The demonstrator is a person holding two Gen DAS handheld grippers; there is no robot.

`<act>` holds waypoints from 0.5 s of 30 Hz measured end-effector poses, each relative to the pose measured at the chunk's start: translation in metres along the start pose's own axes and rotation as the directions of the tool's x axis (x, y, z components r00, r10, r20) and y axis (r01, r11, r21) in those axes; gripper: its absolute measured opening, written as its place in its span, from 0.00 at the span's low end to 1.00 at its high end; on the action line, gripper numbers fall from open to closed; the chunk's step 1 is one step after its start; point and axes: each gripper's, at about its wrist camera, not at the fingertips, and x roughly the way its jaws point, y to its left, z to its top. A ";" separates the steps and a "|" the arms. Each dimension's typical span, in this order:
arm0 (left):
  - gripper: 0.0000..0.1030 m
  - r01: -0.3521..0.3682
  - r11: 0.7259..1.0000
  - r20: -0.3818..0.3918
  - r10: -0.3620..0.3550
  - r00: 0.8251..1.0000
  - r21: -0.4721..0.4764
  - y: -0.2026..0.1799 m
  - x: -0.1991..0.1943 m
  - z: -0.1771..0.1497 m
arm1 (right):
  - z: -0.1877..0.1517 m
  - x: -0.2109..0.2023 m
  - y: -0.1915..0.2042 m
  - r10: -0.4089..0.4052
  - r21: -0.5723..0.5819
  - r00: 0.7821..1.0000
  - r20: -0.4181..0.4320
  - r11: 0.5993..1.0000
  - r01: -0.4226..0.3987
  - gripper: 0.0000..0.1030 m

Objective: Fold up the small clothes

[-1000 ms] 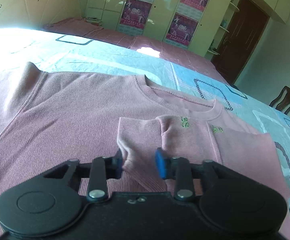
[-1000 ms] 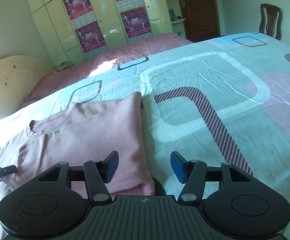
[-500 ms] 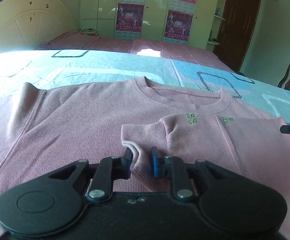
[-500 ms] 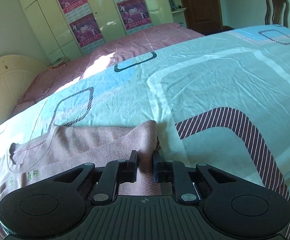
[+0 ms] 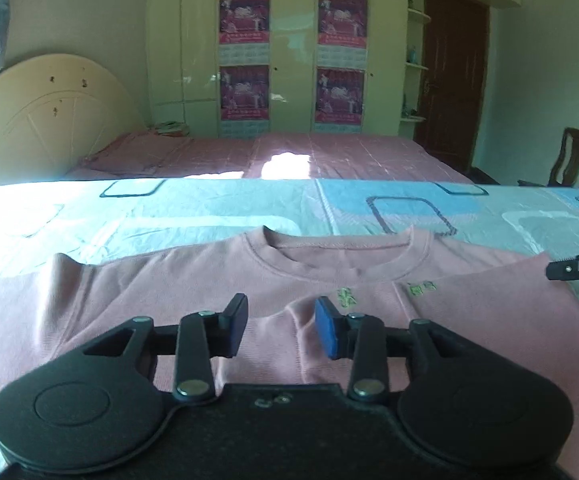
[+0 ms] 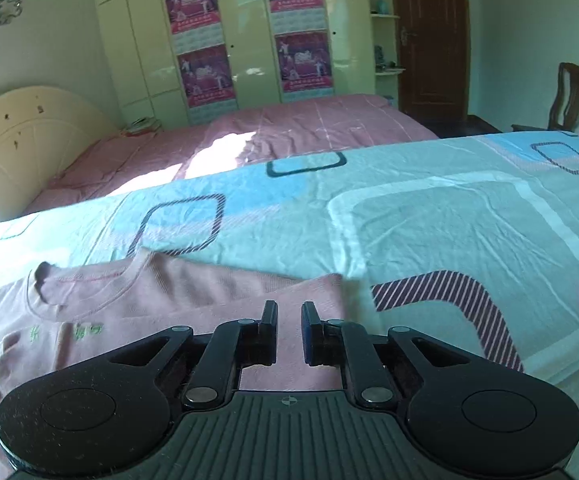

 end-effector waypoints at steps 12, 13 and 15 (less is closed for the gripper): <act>0.51 -0.003 0.999 -0.171 -0.003 0.985 -0.037 0.016 0.012 -0.013 | -0.026 -0.023 0.016 0.037 -0.006 0.997 -0.070 0.999 -0.037 0.59; 0.52 -0.004 0.999 -0.177 -0.004 0.984 -0.044 0.018 0.009 -0.014 | -0.031 -0.027 0.026 0.051 -0.024 0.996 -0.077 0.998 -0.053 0.59; 0.52 -0.010 0.999 -0.186 0.001 0.983 -0.047 0.019 0.005 -0.016 | -0.041 -0.024 0.039 0.056 -0.045 0.993 -0.101 0.997 -0.061 0.59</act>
